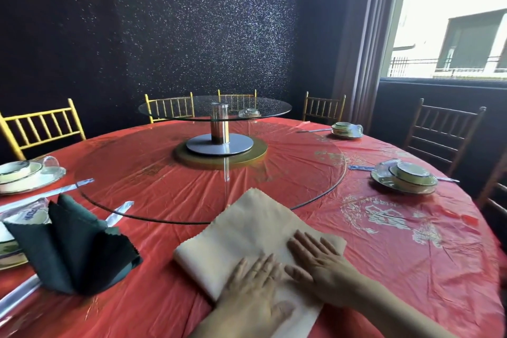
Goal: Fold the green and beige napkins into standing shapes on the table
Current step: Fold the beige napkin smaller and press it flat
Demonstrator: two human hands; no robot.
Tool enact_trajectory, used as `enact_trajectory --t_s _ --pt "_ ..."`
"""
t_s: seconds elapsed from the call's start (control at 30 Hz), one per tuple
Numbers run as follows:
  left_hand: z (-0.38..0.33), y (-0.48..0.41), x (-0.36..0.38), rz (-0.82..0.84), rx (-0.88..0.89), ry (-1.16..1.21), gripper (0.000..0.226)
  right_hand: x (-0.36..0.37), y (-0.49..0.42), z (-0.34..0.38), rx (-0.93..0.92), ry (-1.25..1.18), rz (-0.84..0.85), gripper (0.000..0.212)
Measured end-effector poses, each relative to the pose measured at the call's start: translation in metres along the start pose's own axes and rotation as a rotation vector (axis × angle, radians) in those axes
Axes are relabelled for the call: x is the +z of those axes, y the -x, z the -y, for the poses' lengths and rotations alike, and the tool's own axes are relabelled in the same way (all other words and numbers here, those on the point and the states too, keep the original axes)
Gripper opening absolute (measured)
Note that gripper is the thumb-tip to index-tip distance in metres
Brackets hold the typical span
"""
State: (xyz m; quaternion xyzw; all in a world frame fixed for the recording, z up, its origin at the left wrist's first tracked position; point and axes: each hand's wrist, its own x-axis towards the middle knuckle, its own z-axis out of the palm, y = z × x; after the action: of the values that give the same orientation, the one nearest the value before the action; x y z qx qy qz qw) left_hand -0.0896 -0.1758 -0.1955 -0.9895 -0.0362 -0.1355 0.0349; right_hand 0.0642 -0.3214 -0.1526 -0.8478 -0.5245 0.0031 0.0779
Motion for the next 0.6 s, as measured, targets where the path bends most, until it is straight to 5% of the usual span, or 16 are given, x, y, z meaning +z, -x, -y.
enact_trajectory --t_s 0.17,0.23,0.37,0.5,0.53,0.6 --pt "-0.011 0.000 -0.016 0.267 -0.113 0.052 0.070 -0.009 -0.002 -0.032 0.188 0.012 0.081 0.148" --pt "-0.014 0.001 -0.015 0.221 -0.099 0.000 0.077 -0.007 -0.001 -0.026 0.152 0.064 -0.089 0.140" --pt "-0.017 0.003 -0.016 0.168 -0.117 -0.047 0.083 0.002 0.005 0.014 -0.090 0.131 -0.219 0.070" --pt "-0.017 -0.003 -0.040 0.030 -0.051 0.072 0.048 0.012 -0.003 0.039 -0.224 0.146 -0.202 0.112" --pt "-0.016 -0.004 -0.047 0.096 -0.094 0.216 0.050 0.015 -0.005 0.040 -0.232 0.108 -0.178 0.114" --pt "-0.014 -0.006 -0.048 0.076 -0.219 0.442 0.059 0.012 -0.002 0.045 -0.140 0.065 -0.053 0.086"
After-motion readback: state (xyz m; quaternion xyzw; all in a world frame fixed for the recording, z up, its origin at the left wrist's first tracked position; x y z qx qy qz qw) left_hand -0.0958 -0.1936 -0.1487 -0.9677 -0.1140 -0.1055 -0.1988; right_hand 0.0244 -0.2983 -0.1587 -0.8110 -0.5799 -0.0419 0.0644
